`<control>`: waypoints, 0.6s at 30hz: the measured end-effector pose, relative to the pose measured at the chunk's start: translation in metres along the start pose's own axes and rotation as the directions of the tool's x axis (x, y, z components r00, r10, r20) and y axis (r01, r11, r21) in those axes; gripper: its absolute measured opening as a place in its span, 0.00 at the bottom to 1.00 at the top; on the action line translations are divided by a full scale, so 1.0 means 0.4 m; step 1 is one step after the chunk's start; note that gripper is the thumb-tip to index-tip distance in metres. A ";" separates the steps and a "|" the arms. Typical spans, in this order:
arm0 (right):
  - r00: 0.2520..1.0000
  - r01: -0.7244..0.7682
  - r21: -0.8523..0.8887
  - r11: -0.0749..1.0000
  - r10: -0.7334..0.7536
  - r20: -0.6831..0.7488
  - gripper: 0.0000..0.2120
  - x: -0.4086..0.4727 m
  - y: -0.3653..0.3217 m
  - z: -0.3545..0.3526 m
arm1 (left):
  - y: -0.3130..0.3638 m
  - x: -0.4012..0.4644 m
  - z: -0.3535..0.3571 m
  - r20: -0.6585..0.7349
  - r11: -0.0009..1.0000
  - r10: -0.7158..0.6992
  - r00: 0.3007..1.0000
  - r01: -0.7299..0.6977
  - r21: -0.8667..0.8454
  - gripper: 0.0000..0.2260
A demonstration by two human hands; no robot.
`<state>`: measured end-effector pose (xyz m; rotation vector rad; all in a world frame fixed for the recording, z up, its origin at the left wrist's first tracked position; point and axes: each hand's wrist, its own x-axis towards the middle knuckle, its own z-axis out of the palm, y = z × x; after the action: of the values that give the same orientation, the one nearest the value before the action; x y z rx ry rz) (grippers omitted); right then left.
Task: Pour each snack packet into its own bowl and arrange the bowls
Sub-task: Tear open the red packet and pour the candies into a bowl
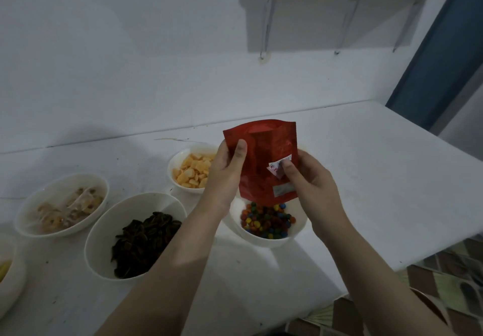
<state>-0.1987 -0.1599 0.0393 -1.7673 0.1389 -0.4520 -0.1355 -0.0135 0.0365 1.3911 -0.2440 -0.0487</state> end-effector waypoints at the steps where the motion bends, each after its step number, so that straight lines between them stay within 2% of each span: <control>1: 1.000 0.007 0.004 1.000 -0.007 -0.004 0.15 0.003 -0.006 -0.001 | 0.001 0.001 0.001 0.005 1.000 0.002 1.000 -0.002 -0.004 0.16; 4: 1.000 -0.018 0.173 0.985 0.019 -0.005 0.22 0.009 -0.015 -0.008 | 0.010 0.005 -0.002 0.065 1.000 0.018 0.998 -0.017 -0.014 0.14; 6: 1.000 -0.020 0.172 0.985 0.022 -0.013 0.16 0.012 -0.019 -0.011 | 0.017 0.008 -0.002 0.092 0.999 0.036 0.995 -0.036 0.003 0.11; 8: 0.997 -0.029 0.163 0.986 0.039 -0.059 0.06 0.016 -0.021 -0.013 | 0.024 0.011 -0.002 0.060 0.998 0.058 0.997 -0.057 -0.022 0.06; 9: 0.996 -0.037 0.175 0.984 0.050 -0.069 0.04 0.019 -0.021 -0.017 | 0.025 0.014 -0.003 0.034 0.997 0.066 0.997 -0.064 -0.036 0.04; 13: 0.997 -0.070 0.267 0.961 0.061 0.041 0.10 0.027 -0.033 -0.029 | 0.022 0.018 -0.007 0.037 0.995 0.074 0.997 -0.071 -0.066 0.03; 18: 0.995 -0.060 0.313 0.948 0.081 -0.053 0.05 0.036 -0.044 -0.021 | 0.019 0.021 -0.009 0.106 0.995 0.082 0.991 -0.076 -0.062 0.06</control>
<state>-0.1914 -0.1680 0.0610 -1.4338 0.1667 -0.4531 -0.1275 -0.0102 0.0447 1.3216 -0.3852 -0.0655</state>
